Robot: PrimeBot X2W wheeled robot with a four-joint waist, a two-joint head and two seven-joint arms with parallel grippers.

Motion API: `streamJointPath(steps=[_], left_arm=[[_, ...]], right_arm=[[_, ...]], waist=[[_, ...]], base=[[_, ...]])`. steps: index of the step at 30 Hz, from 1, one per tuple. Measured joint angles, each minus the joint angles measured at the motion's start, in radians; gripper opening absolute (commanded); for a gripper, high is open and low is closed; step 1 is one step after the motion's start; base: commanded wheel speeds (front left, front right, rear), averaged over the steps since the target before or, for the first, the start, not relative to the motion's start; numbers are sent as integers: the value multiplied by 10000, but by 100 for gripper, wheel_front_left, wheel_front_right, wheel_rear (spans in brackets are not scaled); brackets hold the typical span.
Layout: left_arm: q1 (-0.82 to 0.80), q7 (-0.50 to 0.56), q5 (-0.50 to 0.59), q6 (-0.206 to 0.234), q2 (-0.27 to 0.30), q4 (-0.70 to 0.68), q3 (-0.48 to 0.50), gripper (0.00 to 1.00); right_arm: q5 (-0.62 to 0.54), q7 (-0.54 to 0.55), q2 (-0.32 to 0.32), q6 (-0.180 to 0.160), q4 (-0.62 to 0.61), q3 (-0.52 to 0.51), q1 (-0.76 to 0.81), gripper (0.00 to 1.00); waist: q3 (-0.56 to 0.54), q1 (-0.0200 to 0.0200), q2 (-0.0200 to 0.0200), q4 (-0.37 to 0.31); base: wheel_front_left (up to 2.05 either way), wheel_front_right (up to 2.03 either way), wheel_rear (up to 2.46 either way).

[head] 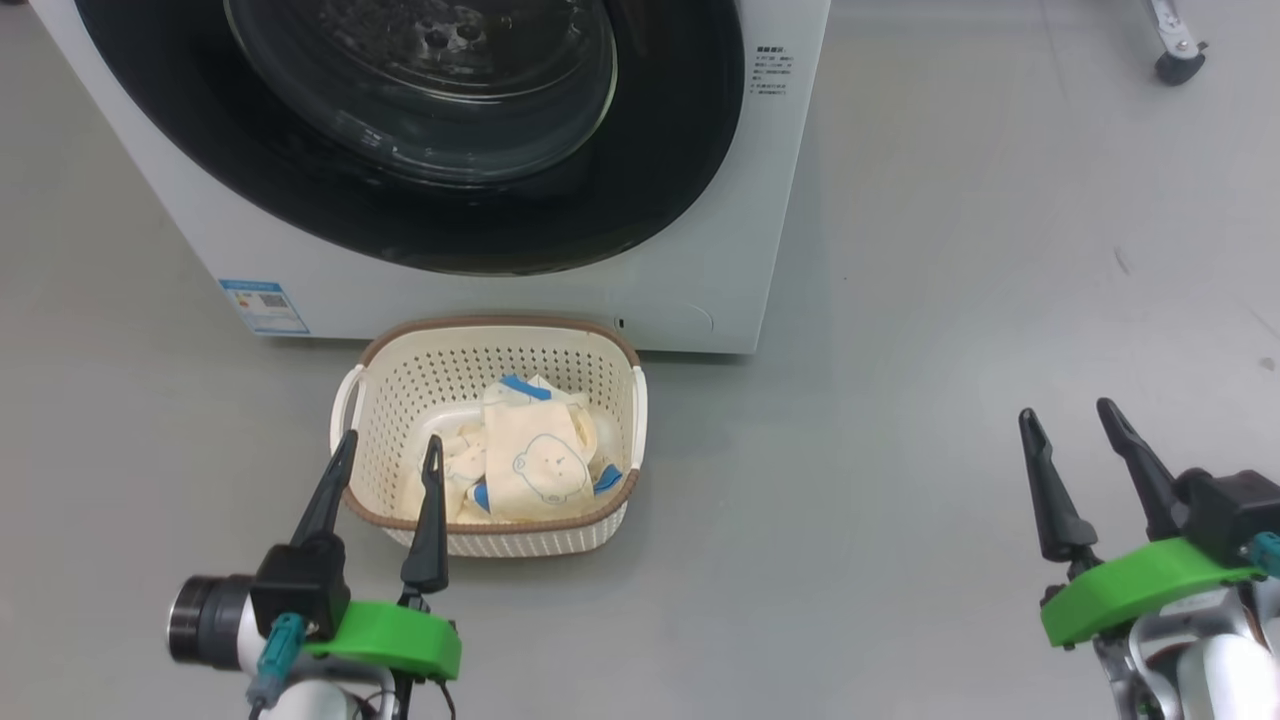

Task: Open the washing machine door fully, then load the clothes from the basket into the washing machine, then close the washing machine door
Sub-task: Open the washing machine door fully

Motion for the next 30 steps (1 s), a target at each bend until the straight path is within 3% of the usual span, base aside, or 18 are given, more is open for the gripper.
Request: streamJointPath(steps=[3, 4, 5, 6, 7, 8, 9, 11, 17, 24, 30], left_arm=[[-104, 0, 6, 0, -4, -29, -8, 100], [-142, 0, 6, 0, -4, -52, -10, 100], [-184, 0, 8, 2, -6, -63, -12, 100], [-228, 0, 8, 2, -6, -81, -13, 100], [-271, 0, 8, 4, -8, -105, -13, 100], [-313, 0, 10, 4, -12, -111, -15, 100], [-338, 0, 12, 6, -12, -117, -17, 100], [-348, 0, 35, 29, -13, -136, -17, 100], [-476, -2, 94, 79, -25, -222, -31, 100], [-794, -44, 153, 73, -81, -257, -144, 100], [-1080, -44, 180, 69, -148, -247, -303, 100]], right_arm=[[401, -13, 0, 0, 94, -142, -174, 96], [573, -15, 0, 0, 153, -194, -265, 78], [654, -35, 0, 0, 207, -240, -357, 78], [704, -94, 0, 2, 234, -293, -446, 49], [865, -94, -2, 2, 272, -330, -545, 34], [1041, -98, -2, 0, 324, -349, -637, 8], [1158, -104, -2, 0, 385, -357, -732, 0], [1315, -104, 0, 0, 439, -362, -814, 0], [3379, -100, 0, 2, 1039, -456, -1507, 0], [7729, 52, -10, -2, 2013, -533, -3131, 0], [12067, 988, -50, -4, 2715, -378, -4405, 0]], waist=[[161, 0, 0, 5], [214, 1, 0, 8], [261, 0, 0, 11], [310, 0, 0, 15], [361, 0, 0, 18], [404, 1, 0, 20], [441, 1, 0, 21], [482, 0, 0, 22], [761, 0, 0, 37], [1120, -1, 0, 144], [1369, 0, 0, 336]], base=[[0, 0, 0], [0, 0, 0], [0, 0, 0], [0, 0, 0], [0, 0, 0], [0, 0, 0], [0, 0, 0], [0, 0, 0], [0, 0, 0], [0, 0, 0], [0, 0, 0]])
